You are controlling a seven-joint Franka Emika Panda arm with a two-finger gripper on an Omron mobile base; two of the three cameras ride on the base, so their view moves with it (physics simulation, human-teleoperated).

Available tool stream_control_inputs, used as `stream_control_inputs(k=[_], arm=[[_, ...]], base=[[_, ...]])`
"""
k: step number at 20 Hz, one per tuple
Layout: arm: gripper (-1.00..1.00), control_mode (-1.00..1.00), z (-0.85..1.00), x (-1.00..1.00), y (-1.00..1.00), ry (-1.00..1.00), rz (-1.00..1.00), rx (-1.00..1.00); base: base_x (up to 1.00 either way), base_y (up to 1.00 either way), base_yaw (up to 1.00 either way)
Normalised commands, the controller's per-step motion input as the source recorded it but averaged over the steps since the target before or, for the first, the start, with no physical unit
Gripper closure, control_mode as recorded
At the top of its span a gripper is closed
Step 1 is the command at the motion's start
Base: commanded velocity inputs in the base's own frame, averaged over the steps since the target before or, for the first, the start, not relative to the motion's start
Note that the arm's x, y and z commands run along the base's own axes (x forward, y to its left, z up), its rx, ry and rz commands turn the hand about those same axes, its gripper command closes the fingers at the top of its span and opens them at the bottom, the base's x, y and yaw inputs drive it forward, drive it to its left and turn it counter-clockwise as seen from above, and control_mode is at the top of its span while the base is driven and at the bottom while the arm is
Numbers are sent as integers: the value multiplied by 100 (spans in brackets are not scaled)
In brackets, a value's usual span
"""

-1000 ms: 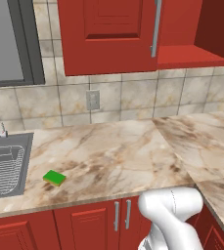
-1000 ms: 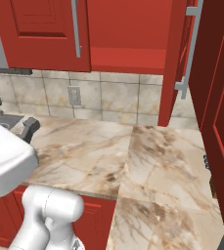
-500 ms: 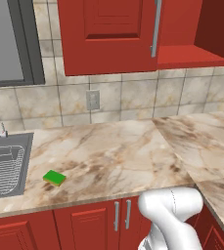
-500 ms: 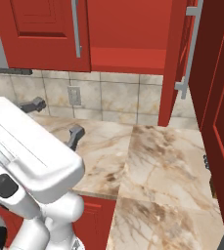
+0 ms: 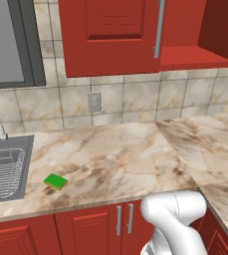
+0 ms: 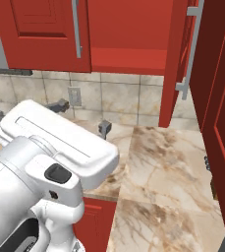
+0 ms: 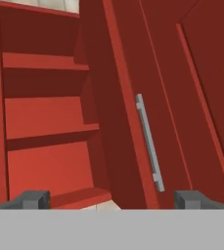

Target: Open the cabinet. Pick the sponge and place it next to the sink. Then close the cabinet.

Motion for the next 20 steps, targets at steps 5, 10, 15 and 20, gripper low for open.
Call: stream_control_inputs(k=[5, 10, 15, 20], arm=[[-100, -100, -11, 42, -50, 1, 0, 0], [-100, -100, -13, 37, -24, 3, 0, 0], [-100, -100, -30, 54, -13, 3, 0, 0], [-100, -100, -16, 44, -39, 0, 0, 0]], base=[[0, 0, 0], [0, 0, 0], [0, 0, 0], [0, 0, 0]])
